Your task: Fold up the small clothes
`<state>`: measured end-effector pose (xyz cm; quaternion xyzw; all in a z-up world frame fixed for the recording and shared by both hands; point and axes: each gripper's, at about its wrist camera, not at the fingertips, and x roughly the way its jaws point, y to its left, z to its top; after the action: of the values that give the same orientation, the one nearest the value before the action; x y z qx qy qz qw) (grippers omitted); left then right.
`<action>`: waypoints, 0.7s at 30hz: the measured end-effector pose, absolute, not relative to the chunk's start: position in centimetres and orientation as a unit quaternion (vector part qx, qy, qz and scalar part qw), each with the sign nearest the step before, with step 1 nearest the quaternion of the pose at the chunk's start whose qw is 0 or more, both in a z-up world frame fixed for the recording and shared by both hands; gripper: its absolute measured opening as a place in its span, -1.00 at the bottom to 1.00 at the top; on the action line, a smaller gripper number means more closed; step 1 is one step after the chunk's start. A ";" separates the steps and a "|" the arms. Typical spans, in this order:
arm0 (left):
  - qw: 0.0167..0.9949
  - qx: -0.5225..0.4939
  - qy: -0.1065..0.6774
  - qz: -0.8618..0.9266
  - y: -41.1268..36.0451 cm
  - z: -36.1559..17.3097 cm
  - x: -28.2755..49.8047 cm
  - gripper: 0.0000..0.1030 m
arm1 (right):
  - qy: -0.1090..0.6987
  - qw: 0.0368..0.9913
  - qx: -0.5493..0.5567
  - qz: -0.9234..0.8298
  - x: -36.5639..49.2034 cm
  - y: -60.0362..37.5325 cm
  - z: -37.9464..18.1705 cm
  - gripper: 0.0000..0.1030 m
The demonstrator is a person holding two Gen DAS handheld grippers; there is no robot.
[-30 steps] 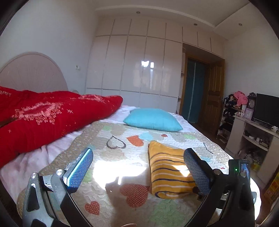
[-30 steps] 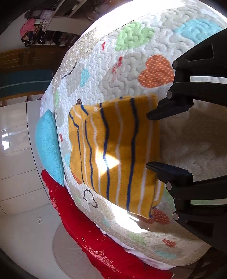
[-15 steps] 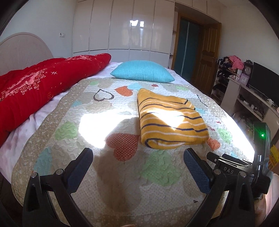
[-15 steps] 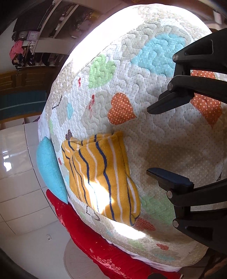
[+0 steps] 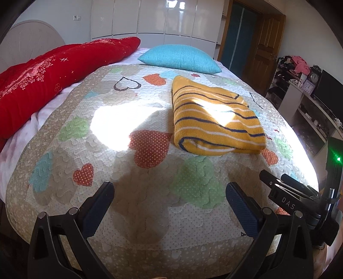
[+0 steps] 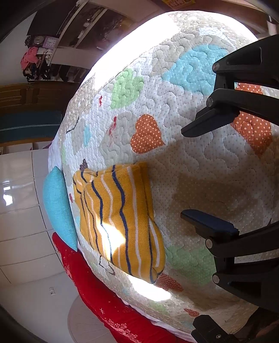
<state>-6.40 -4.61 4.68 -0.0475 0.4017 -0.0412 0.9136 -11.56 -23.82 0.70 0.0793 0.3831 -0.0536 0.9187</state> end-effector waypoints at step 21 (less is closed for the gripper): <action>0.904 -0.014 0.427 -0.032 -6.0 3.2 -6.3 1.00 | 0.390 0.916 0.064 -0.065 -11.4 -23.5 0.0 0.51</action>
<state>-6.26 -6.01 3.22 -0.0136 0.4267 -0.0324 0.9037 -11.38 -23.47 0.02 0.0640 0.3903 -0.0653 0.9161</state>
